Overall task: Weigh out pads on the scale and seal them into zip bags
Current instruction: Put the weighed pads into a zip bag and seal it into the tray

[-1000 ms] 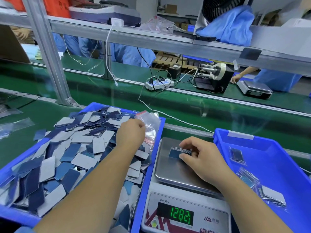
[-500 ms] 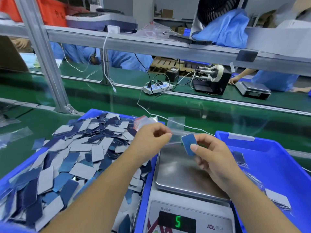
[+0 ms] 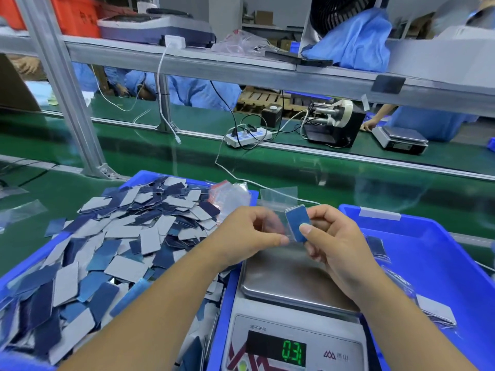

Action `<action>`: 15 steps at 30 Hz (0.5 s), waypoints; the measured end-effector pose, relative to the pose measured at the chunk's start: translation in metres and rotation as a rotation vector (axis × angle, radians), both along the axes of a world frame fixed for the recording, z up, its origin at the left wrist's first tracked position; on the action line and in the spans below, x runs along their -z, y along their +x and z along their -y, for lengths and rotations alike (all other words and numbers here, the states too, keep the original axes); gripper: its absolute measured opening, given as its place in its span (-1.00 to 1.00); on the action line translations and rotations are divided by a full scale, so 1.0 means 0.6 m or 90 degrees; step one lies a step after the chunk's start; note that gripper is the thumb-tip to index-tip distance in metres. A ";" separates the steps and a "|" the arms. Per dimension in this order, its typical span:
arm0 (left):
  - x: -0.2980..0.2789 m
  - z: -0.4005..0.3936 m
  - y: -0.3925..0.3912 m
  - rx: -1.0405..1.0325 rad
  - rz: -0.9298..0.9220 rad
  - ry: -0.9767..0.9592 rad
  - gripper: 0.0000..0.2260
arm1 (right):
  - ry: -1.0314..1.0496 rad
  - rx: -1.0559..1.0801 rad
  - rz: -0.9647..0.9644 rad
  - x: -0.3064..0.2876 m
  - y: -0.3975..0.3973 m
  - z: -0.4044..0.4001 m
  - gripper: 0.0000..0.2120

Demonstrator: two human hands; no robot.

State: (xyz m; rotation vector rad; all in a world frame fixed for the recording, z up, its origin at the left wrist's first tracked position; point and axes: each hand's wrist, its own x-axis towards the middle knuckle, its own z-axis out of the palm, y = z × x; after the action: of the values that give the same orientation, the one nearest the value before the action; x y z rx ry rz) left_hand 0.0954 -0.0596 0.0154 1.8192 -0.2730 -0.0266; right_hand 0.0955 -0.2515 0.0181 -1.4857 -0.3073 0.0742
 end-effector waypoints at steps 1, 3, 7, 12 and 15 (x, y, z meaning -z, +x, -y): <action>-0.001 0.001 -0.001 0.005 -0.004 0.020 -0.88 | -0.003 -0.006 0.006 0.001 0.000 0.001 -0.85; -0.003 0.001 -0.003 0.022 -0.018 0.023 -0.89 | -0.011 -0.014 0.022 0.002 0.001 0.001 -0.85; -0.008 -0.002 -0.005 0.032 -0.005 0.069 -0.75 | -0.044 -0.038 0.047 0.001 -0.004 0.000 -0.87; -0.001 -0.003 0.002 -0.070 -0.004 0.117 -0.70 | -0.053 -0.019 0.068 0.000 -0.004 -0.002 -0.88; -0.001 -0.009 0.007 -0.162 -0.005 0.035 -0.52 | -0.025 0.020 0.072 -0.003 0.000 0.003 -0.83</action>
State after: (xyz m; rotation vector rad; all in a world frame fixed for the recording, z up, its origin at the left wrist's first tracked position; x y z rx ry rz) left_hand 0.0996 -0.0544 0.0159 1.8963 -0.0335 0.1389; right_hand 0.0956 -0.2531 0.0201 -1.5368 -0.3757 -0.0301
